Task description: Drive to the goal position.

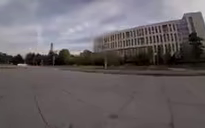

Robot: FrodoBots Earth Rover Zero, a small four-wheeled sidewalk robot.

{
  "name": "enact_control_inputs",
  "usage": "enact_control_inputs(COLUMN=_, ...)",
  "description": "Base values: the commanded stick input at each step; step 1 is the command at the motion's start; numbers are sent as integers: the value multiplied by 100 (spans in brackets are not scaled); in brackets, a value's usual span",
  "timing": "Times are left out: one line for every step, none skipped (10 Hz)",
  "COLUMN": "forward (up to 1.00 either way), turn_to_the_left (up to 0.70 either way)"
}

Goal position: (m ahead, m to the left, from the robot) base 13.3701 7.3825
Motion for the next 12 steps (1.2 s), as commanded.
enact_control_inputs(forward=96, turn_to_the_left=0)
enact_control_inputs(forward=96, turn_to_the_left=0)
enact_control_inputs(forward=96, turn_to_the_left=0)
enact_control_inputs(forward=96, turn_to_the_left=0)
enact_control_inputs(forward=96, turn_to_the_left=0)
enact_control_inputs(forward=96, turn_to_the_left=0)
enact_control_inputs(forward=96, turn_to_the_left=0)
enact_control_inputs(forward=96, turn_to_the_left=0)
enact_control_inputs(forward=96, turn_to_the_left=0)
enact_control_inputs(forward=96, turn_to_the_left=0)
enact_control_inputs(forward=96, turn_to_the_left=0)
enact_control_inputs(forward=96, turn_to_the_left=0)
